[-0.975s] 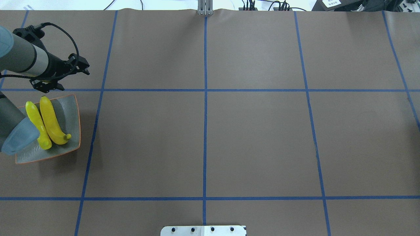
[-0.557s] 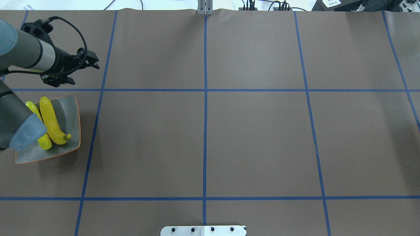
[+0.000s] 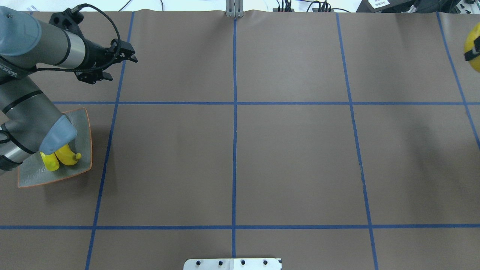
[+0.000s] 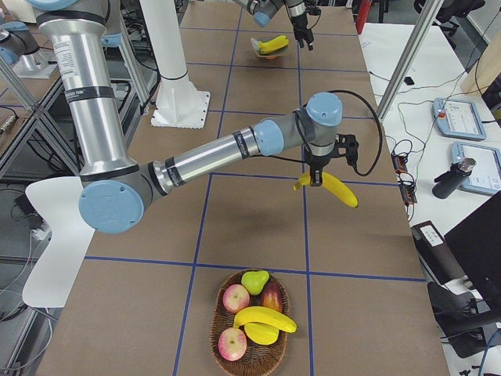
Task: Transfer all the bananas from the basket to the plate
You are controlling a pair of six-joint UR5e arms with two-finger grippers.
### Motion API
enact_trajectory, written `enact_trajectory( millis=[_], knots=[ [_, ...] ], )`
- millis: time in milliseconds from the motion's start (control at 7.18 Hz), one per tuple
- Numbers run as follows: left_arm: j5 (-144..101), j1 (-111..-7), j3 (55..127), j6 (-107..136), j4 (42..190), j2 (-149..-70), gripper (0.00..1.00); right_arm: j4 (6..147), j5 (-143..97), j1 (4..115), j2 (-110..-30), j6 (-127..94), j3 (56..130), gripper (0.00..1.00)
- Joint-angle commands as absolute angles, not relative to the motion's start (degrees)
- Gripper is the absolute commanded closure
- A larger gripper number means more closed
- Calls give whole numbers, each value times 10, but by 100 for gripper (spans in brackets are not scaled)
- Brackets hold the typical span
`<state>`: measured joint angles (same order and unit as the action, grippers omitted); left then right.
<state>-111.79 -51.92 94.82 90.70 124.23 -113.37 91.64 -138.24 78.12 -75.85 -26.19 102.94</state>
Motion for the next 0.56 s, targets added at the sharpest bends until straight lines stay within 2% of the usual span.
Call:
enact_trajectory(
  millis=[0,418],
  knots=[
    [-1119,-517,894,942,1337,-1169,0,889,-1370,678,-674,-368,1036,100],
    [-1159,-518,894,943,1361,-1189,0,845,-1359,560,-621,-401,1050,100]
  ],
)
